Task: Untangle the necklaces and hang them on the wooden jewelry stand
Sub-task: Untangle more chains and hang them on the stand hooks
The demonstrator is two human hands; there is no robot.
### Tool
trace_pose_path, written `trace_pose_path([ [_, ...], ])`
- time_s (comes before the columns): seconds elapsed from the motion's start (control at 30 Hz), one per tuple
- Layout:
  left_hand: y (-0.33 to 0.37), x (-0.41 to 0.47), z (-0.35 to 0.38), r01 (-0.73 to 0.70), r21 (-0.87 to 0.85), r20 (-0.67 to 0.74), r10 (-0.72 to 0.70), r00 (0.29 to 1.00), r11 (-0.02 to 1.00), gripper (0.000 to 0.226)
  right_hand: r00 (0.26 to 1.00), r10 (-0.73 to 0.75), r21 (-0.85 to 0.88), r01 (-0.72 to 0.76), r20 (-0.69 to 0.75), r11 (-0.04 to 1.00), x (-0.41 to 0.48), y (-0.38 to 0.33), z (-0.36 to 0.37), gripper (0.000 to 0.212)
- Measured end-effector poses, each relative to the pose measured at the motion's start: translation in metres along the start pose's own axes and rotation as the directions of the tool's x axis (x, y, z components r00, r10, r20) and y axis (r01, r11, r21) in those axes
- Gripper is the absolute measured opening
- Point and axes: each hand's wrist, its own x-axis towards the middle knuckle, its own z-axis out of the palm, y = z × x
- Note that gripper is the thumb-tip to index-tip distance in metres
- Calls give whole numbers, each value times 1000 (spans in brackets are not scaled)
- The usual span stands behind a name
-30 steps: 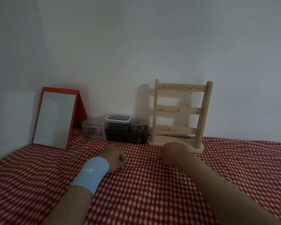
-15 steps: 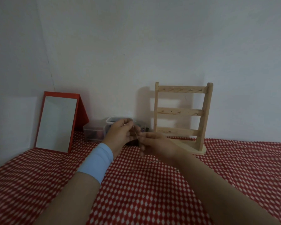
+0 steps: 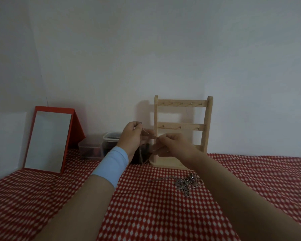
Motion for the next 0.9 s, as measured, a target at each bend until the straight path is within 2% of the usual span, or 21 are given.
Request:
trace_pose_path([
  [0.17, 13, 8, 22, 14, -75, 47, -11, 999, 997, 16, 997, 44, 254, -61, 70, 965, 3, 0, -11, 30],
  [0.23, 17, 10, 31, 15, -165, 41, -9, 999, 986, 15, 994, 59, 324, -87, 93, 942, 3, 3, -14, 29],
  [0.3, 21, 13, 43, 40, -291, 68, -21, 997, 956, 15, 993, 54, 262, -80, 106, 962, 0, 5, -17, 31],
  [0.37, 24, 16, 53, 52, -309, 96, -23, 995, 950, 16, 986, 72, 53, -81, 150, 995, -3, 4, -21, 32],
  [0.47, 26, 26, 62, -21, -148, 78, 33, 996, 989, 16, 969, 83, -247, -23, 232, 969, -5, 7, -36, 27],
  [0.53, 25, 34, 58, -82, 49, 41, 80, 996, 995, 19, 975, 74, -288, -11, 209, 958, -4, 11, -51, 28],
  [0.6, 22, 42, 51, -111, 291, 35, 106, 994, 950, 13, 983, 63, -235, -22, 170, 972, -3, 15, -69, 27],
  [0.67, 17, 45, 48, -125, 478, 105, 85, 991, 869, 5, 987, 75, -130, -57, 139, 990, -2, 17, -84, 27],
  [0.7, 14, 45, 50, -150, 568, 169, 64, 984, 809, 8, 989, 85, -81, -75, 122, 994, 0, 18, -90, 27],
  [0.77, 6, 45, 57, -237, 759, 322, -33, 946, 606, 17, 994, 101, -26, -100, 36, 995, 3, 16, -100, 26],
  [0.8, 1, 44, 61, -282, 814, 386, -110, 916, 508, 24, 994, 100, -24, -101, -33, 995, 4, 14, -106, 25],
  [0.83, -2, 42, 64, -314, 836, 430, -181, 884, 451, 30, 991, 86, -47, -91, -100, 995, 5, 11, -111, 25],
  [0.9, -10, 45, 69, -345, 824, 481, -233, 845, 449, 33, 981, 39, -156, -70, -192, 985, 3, 5, -122, 27],
])
